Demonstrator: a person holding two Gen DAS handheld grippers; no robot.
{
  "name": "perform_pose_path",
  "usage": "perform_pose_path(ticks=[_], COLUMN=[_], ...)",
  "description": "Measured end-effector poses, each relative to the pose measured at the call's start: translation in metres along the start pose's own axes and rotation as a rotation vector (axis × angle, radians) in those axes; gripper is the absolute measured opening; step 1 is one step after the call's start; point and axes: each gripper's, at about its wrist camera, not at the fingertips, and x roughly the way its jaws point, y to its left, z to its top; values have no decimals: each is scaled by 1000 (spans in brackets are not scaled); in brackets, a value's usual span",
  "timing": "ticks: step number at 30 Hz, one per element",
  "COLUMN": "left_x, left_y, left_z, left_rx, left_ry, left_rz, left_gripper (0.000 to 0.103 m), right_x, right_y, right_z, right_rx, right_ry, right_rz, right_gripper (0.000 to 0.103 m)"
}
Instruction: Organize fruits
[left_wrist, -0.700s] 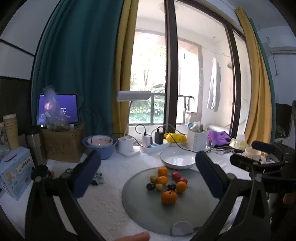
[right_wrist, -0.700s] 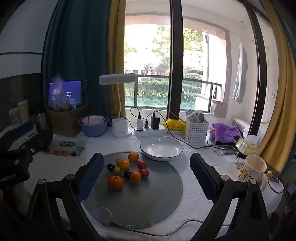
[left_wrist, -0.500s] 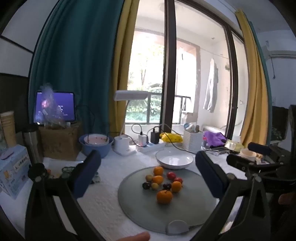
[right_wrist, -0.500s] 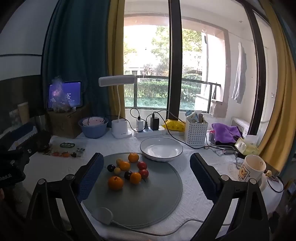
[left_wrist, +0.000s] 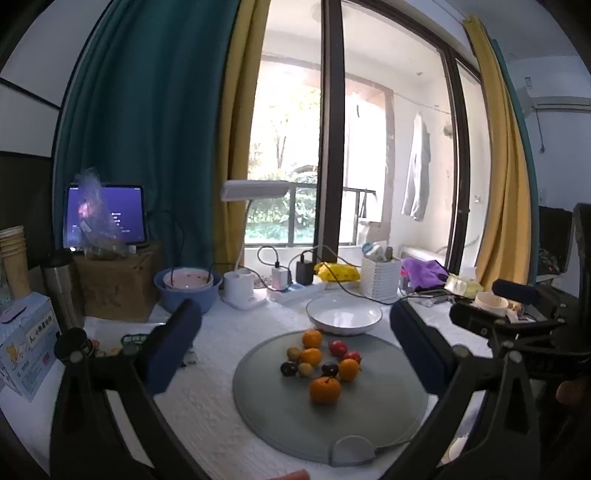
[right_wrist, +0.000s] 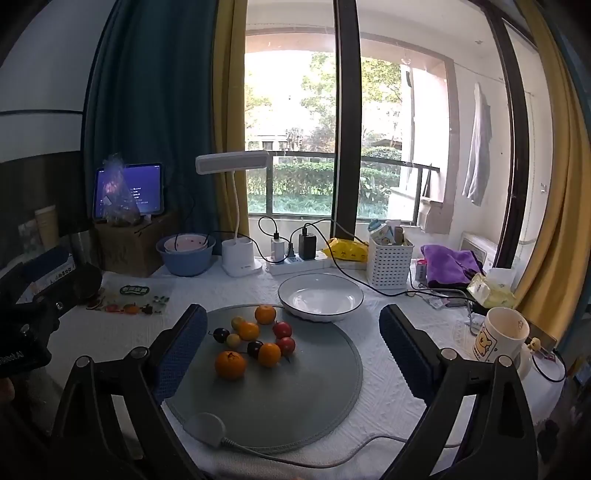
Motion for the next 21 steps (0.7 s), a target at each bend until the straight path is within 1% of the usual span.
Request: perform_pose_path(ticks=[4, 21], left_x=[0, -1], left_y=[-1, -2], left_z=[0, 0], left_rx=[2, 6], left_ry=[1, 3], left_rz=[1, -7], left_gripper=[103, 103], right_x=[-6, -5], right_y=[0, 0], right_z=[2, 1], right_rx=[3, 1], right_ry=[-4, 0], right_rz=[-2, -1], right_gripper=[97, 97])
